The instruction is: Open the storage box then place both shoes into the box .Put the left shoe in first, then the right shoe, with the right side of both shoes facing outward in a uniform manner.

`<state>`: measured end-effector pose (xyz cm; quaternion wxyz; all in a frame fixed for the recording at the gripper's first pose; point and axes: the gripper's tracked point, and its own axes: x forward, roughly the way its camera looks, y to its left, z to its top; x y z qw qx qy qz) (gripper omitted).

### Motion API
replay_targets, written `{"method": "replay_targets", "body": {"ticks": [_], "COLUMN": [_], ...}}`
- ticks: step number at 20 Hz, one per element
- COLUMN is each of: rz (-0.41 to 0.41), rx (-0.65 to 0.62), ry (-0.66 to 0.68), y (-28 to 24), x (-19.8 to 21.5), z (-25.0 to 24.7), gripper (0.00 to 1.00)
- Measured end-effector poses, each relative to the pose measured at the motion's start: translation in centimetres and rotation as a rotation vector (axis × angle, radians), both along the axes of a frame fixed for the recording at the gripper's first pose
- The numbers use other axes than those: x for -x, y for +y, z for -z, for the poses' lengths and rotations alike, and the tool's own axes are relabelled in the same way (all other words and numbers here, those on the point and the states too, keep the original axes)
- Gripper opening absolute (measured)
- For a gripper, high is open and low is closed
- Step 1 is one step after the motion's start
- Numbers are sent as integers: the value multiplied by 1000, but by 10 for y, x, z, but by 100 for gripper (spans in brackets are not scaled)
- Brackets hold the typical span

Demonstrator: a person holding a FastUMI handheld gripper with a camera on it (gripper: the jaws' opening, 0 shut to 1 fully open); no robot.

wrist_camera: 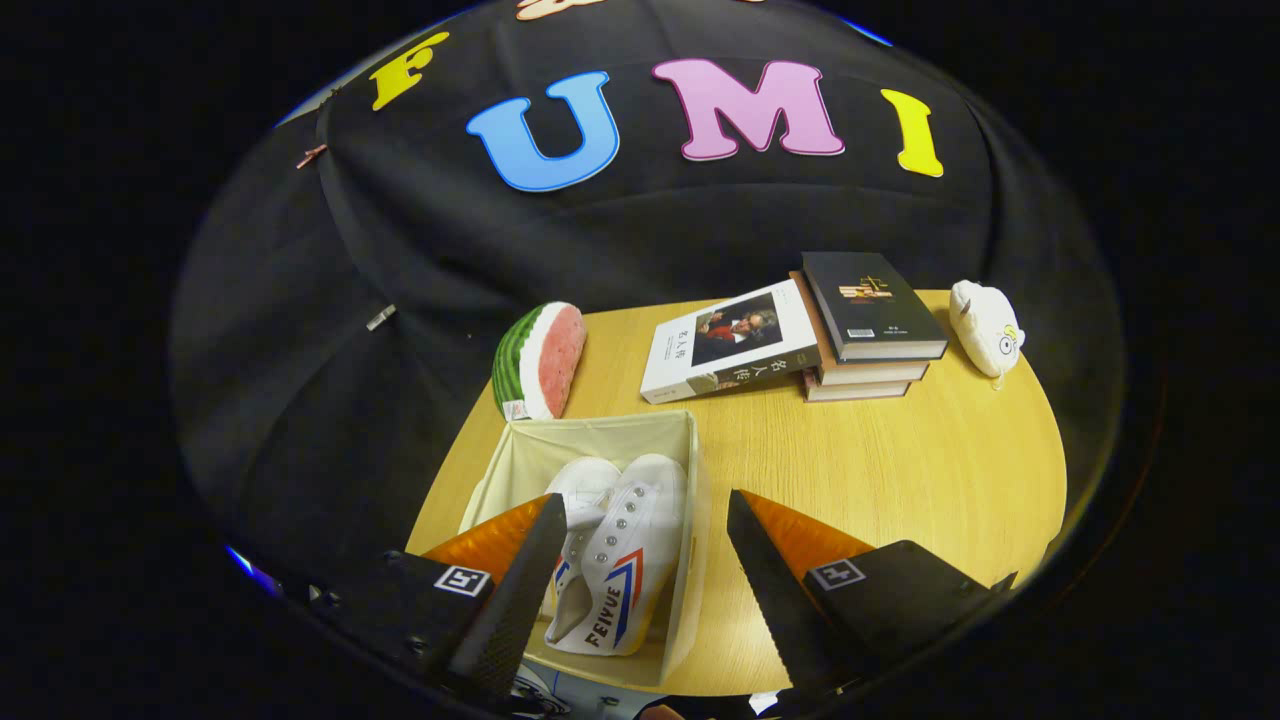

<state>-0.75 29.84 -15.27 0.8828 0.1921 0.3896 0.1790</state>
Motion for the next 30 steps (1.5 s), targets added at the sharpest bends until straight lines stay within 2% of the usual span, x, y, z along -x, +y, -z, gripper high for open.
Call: {"method": "replay_targets", "body": {"ticks": [5,10,15,23,30], "rz": [126,256,363,484,536], "rx": [26,161,265,360,375], "ry": [-194,-372,-506,-645,-605], "y": [-81,-180,-253,-314,-333], "x": [-9,-13,-6,21,37], "z": [-35,-69,-103,-148,-135], "gripper": [99,99,99,98,98]}}
